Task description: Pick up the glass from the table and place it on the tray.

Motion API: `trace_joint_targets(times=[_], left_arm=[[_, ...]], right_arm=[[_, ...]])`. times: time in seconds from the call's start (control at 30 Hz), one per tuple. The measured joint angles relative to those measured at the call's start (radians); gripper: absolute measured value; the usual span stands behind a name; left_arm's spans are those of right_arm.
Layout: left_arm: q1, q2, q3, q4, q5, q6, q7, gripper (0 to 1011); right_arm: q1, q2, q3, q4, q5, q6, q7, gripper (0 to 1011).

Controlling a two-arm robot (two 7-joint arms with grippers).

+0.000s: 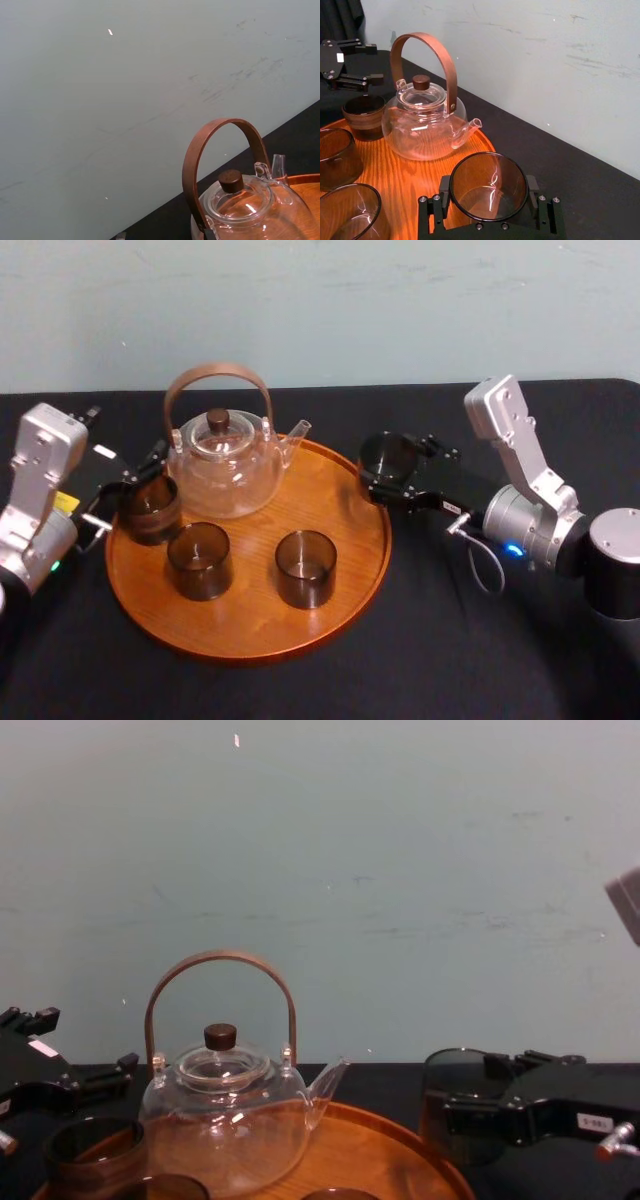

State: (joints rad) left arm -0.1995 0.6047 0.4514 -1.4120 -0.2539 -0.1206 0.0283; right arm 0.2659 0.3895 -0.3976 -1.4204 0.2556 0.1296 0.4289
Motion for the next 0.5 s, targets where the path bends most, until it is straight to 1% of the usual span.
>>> trace_joint_targets(times=[0.5], left_arm=[[0.0, 0.0, 0.0, 0.0, 0.0, 0.0, 0.0, 1001]], right_arm=[[0.035, -0.027, -0.031, 0.043, -0.003, -0.003, 0.009, 903]])
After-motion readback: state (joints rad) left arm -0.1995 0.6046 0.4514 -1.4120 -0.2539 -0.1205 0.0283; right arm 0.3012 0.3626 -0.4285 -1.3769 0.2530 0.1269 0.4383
